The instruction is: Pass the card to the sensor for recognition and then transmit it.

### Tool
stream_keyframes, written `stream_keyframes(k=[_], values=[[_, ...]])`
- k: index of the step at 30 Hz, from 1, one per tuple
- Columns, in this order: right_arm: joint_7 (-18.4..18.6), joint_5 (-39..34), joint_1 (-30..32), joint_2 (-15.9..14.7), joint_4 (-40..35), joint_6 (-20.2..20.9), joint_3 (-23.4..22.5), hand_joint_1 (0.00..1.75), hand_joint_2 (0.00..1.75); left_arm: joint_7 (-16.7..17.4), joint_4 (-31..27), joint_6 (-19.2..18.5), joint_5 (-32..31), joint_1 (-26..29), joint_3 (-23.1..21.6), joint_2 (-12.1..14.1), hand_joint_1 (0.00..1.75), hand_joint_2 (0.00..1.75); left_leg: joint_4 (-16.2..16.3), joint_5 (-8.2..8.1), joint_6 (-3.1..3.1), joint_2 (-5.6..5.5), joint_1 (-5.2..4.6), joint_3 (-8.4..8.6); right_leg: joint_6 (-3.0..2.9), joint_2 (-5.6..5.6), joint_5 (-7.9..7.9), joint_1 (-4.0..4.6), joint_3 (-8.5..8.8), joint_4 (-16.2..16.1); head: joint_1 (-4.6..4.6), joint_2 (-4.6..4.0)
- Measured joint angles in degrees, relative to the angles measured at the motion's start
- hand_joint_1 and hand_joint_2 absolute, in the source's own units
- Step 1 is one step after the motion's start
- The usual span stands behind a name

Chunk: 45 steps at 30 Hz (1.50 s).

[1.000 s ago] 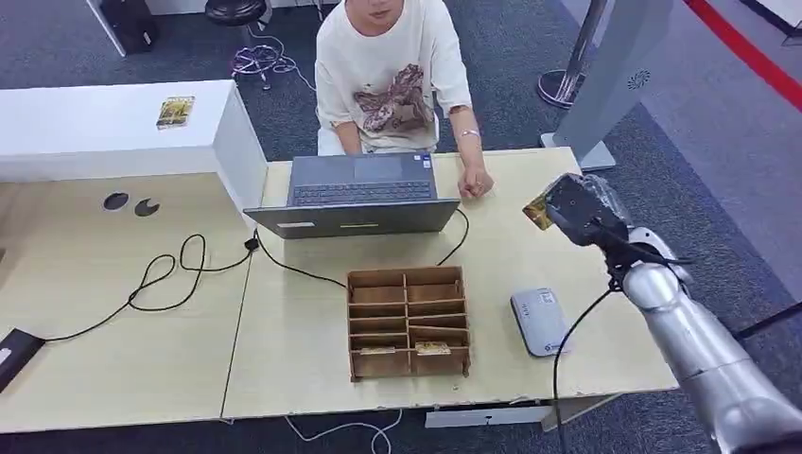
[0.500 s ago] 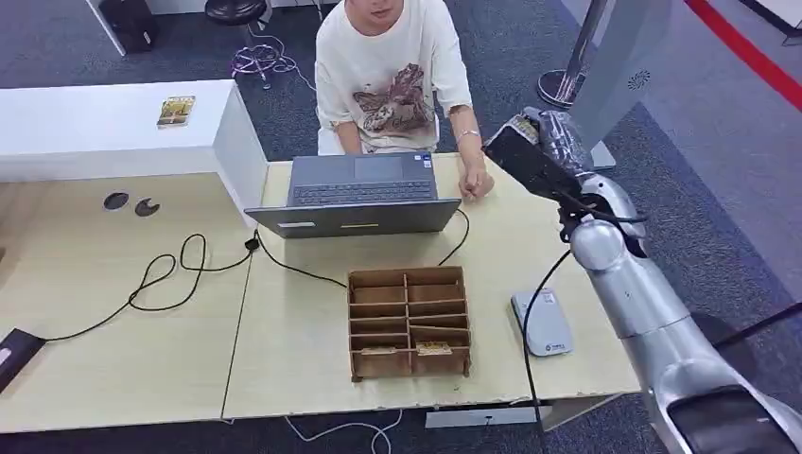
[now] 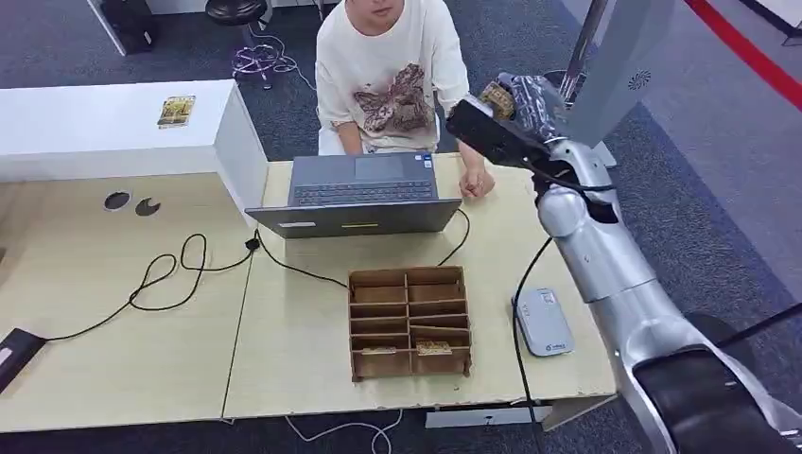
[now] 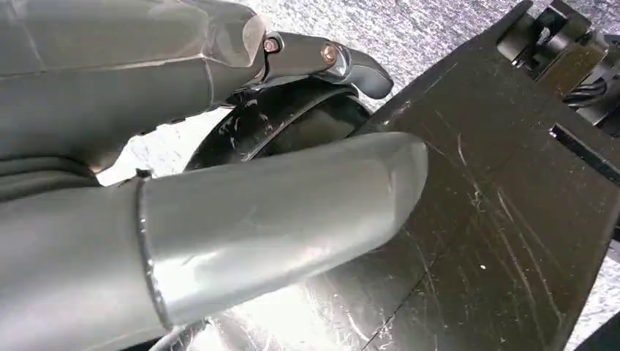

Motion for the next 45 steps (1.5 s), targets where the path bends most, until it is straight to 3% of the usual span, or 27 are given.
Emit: stream_keyframes(k=[20,45], values=[[2.5,6.3,-5.8,4.5,13.2,-1.6,-0.1,1.75,1.75,0.3,0.0,-0.7,-0.5,-0.1,-1.4,0.2,0.0,0.0,0.0,0.01,0.0,-0.01,0.0,0.01,0.0,-0.01,0.0,0.0,0.0,0.0,0.0,-0.02],[2.4,8.7,-6.6,6.6,17.0,-1.6,-0.5,1.75,1.75,0.3,0.0,-1.0,-0.6,-0.2,-1.6,0.3,0.0,0.0,0.0,0.03,0.01,0.0,0.0,0.01,0.0,-0.01,0.0,0.0,0.0,0.0,0.02,0.0]])
